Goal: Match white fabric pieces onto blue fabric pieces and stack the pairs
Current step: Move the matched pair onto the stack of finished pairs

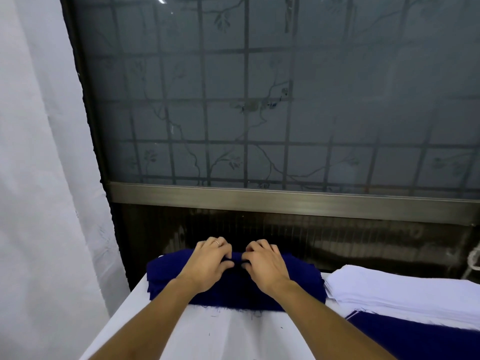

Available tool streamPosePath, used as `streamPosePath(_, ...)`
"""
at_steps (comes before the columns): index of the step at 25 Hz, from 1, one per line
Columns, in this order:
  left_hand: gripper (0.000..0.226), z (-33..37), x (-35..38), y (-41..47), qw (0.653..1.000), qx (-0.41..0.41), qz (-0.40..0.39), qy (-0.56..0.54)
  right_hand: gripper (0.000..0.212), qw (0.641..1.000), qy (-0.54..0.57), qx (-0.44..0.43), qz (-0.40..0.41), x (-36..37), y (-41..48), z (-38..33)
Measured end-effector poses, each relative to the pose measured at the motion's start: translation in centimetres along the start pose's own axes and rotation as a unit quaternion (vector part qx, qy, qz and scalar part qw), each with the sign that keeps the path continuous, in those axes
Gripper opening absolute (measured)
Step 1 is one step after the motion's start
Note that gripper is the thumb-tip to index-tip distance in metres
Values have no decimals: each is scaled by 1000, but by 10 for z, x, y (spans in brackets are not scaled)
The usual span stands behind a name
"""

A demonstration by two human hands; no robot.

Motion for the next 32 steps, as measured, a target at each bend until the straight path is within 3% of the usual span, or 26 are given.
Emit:
streamPosePath(3, 6, 0, -24, -11, 997, 2, 4, -72, 25, 998, 55, 12, 23, -14, -10, 14)
streamPosePath(9, 17, 3, -58, -28, 999, -28, 7, -20, 11, 996, 76, 55, 14, -48, -48, 56)
streamPosePath(15, 29, 18, -58, -46, 997, -20, -52, -61, 10, 986, 109, 128, -11, -70, -122, 109)
streamPosePath(19, 20, 34, -44, -63, 988, -7, -86, -125, 10, 967, 159, 197, -31, -64, -188, 150)
streamPosePath(22, 12, 32, -24, -83, 966, -34, -98, -237, 10, 950, 212, 228, -36, -52, -245, 175)
streamPosePath(24, 19, 33, -6, -98, 950, -58, -91, -294, 17, 939, 243, 243, -27, -44, -275, 184)
streamPosePath(28, 32, 47, 32, -119, 933, -92, -62, -344, 24, 902, 338, 270, -11, -23, -321, 186)
streamPosePath(32, 22, 47, 70, -141, 907, -124, -45, -400, 24, 891, 352, 286, 2, -3, -362, 186)
Point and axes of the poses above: each hand's wrist, its own y-axis towards the middle knuckle, its own x-axis out of the palm, z = x × y, the point moved 8 cm from there along y, towards the middle knuckle, and after that the axes turned 15 degrees about -z, right-handed, at the moved point
